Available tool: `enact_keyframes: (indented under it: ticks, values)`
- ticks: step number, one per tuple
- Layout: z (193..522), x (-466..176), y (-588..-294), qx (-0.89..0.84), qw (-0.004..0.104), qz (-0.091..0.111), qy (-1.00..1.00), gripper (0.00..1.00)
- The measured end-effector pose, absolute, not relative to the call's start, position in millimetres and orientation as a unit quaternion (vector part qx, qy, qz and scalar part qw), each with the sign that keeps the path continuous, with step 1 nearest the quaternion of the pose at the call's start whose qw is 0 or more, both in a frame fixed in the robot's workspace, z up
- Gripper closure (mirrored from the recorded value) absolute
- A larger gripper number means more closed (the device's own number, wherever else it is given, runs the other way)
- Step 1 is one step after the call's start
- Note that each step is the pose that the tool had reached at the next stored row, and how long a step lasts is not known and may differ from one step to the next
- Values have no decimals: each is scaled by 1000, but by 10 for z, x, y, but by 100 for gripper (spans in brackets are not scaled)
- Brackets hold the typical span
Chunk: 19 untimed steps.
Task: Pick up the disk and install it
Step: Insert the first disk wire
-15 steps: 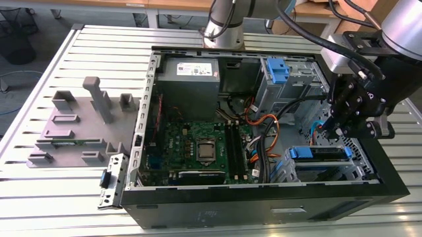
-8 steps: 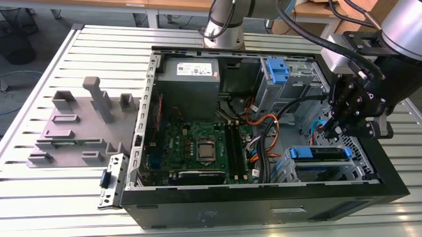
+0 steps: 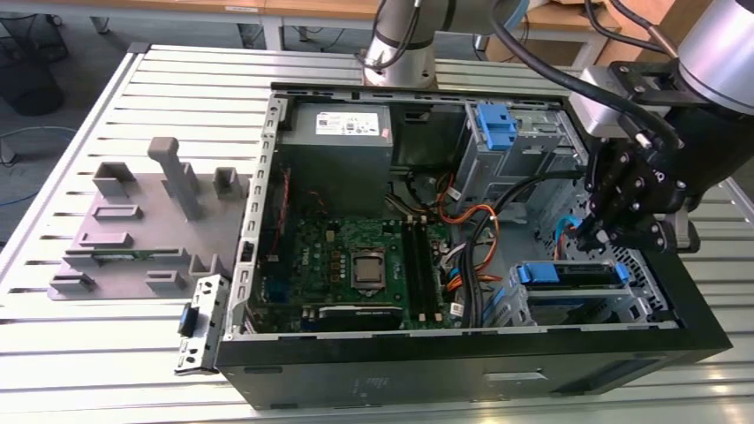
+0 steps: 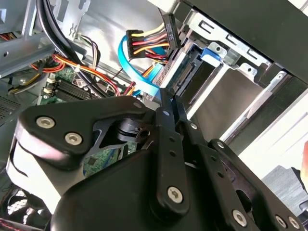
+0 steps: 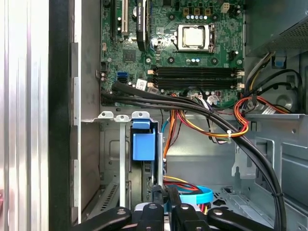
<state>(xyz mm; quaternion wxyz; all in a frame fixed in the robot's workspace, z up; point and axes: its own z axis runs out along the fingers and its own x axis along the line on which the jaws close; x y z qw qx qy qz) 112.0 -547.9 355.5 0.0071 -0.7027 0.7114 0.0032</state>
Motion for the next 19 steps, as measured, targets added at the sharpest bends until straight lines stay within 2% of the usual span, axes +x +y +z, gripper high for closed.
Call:
enact_keyframes:
  ticks: [13, 19]
  values:
    - [3406, 1061, -5548, -704, 18, -8, 710, 84]
    - [3393, 1055, -5563, -704, 19, -8, 710, 84]
